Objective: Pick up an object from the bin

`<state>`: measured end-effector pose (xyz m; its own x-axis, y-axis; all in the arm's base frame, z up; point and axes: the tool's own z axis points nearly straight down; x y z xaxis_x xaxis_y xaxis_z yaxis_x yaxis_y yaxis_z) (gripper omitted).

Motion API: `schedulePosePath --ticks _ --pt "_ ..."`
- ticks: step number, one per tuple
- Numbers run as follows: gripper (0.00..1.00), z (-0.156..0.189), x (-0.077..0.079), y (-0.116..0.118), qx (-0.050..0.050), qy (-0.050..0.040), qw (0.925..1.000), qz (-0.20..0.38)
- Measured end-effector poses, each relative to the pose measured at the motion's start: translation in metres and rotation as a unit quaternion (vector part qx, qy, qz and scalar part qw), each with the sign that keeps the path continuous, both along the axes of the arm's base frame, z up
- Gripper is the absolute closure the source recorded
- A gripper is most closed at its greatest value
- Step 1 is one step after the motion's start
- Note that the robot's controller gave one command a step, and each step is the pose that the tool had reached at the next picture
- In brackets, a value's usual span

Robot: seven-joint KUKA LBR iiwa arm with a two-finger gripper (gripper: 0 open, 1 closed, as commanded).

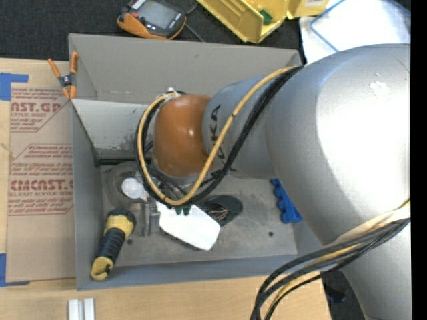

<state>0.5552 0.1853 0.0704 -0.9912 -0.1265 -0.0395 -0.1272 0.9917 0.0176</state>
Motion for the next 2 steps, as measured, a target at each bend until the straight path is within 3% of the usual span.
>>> schedulePosePath --ticks 1,2 --pt "0.00 -0.0003 0.0051 -0.0041 -0.003 -0.0016 0.9960 0.090" --pt "1.00 0.0020 0.0073 -0.0063 -0.001 -0.0047 0.9972 0.074"
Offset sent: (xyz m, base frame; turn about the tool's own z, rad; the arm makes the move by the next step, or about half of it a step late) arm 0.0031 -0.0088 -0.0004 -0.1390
